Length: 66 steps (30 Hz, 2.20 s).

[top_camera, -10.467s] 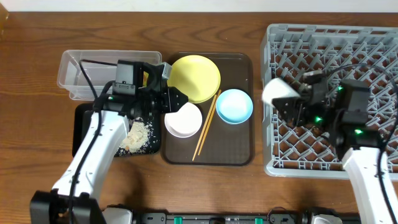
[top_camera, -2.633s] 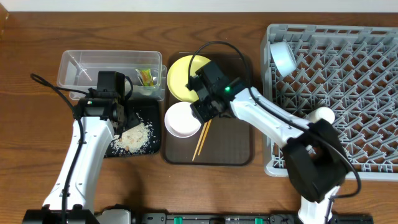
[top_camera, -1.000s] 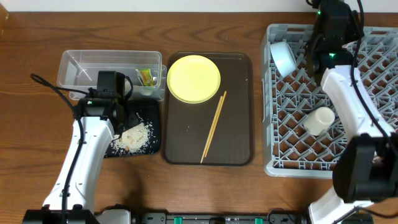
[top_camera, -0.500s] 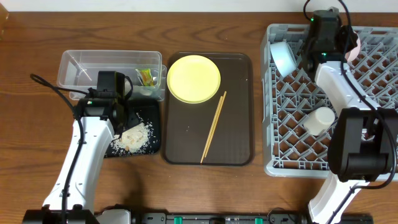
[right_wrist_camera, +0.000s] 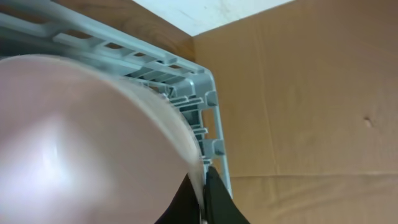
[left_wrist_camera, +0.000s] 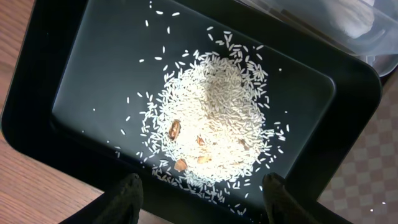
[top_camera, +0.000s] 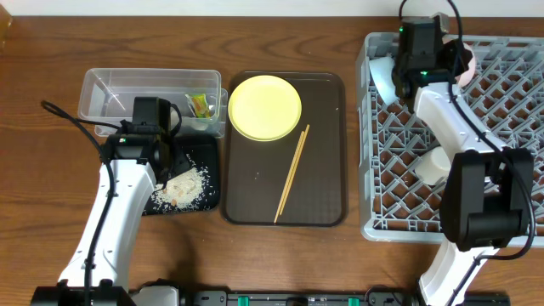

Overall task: Sort waste into correct bins and load items into the dishwasher rack
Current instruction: 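Carry the white bowl into the rack and stand it at the back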

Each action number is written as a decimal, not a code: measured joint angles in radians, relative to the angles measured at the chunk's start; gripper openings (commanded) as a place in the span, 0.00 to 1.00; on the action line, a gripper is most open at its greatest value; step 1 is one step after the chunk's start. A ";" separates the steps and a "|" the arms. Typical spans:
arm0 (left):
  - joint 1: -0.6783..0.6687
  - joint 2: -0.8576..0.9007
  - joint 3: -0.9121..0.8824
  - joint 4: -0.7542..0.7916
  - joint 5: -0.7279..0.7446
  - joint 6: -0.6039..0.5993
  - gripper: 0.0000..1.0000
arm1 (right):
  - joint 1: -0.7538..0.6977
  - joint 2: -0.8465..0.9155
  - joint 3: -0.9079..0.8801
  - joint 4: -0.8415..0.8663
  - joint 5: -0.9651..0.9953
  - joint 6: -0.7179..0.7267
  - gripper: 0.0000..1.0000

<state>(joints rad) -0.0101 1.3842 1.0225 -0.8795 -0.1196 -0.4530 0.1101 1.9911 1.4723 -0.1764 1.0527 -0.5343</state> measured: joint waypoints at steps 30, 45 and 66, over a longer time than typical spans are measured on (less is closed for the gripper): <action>0.000 0.000 0.000 -0.002 0.000 0.000 0.64 | -0.057 0.014 -0.010 0.267 -0.016 -0.236 0.01; 0.000 0.000 0.000 -0.002 0.000 0.000 0.64 | -0.048 0.053 -0.009 0.222 0.009 -0.180 0.01; 0.000 0.000 0.000 0.000 0.000 0.000 0.64 | 0.076 0.066 -0.011 -0.468 -0.140 0.509 0.20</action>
<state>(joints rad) -0.0101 1.3842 1.0225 -0.8795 -0.1196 -0.4530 0.1860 2.0567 1.4609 -0.6441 0.9127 -0.0254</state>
